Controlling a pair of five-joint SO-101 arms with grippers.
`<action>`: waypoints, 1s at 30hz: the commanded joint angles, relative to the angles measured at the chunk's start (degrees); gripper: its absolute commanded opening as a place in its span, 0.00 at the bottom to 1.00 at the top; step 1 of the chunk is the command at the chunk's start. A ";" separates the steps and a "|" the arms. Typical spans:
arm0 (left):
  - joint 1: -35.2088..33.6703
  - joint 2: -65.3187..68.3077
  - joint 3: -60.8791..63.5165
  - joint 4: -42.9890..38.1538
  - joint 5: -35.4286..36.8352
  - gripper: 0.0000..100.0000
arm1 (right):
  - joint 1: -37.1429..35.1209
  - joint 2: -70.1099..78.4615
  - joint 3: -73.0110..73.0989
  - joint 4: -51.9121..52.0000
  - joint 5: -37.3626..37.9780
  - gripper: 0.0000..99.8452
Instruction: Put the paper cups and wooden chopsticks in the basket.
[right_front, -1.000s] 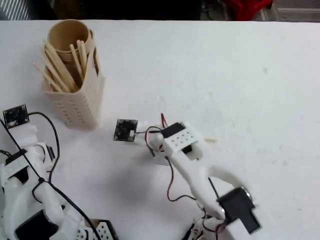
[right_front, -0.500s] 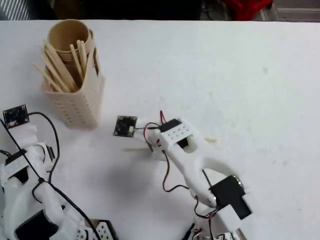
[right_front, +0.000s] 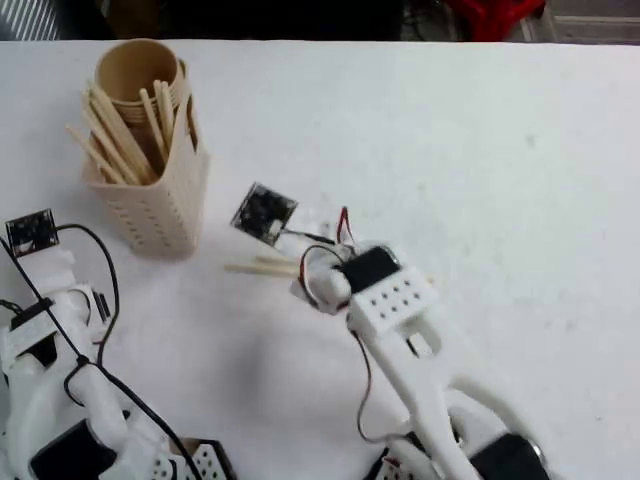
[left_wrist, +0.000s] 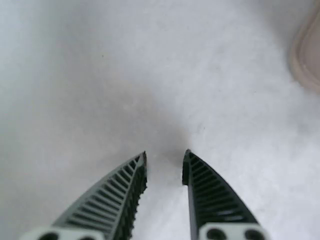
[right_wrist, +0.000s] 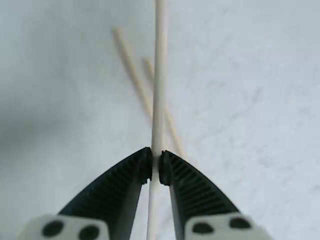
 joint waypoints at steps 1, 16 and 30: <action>0.66 -1.01 -0.26 -1.49 0.35 0.14 | -2.33 -6.64 -8.09 0.04 -6.51 0.02; 0.66 -1.01 -0.26 -1.49 0.35 0.14 | -8.31 11.03 -48.79 -26.15 -26.90 0.02; 0.66 -1.01 -0.26 -1.49 0.35 0.14 | -14.20 31.87 -60.13 -45.23 -26.99 0.02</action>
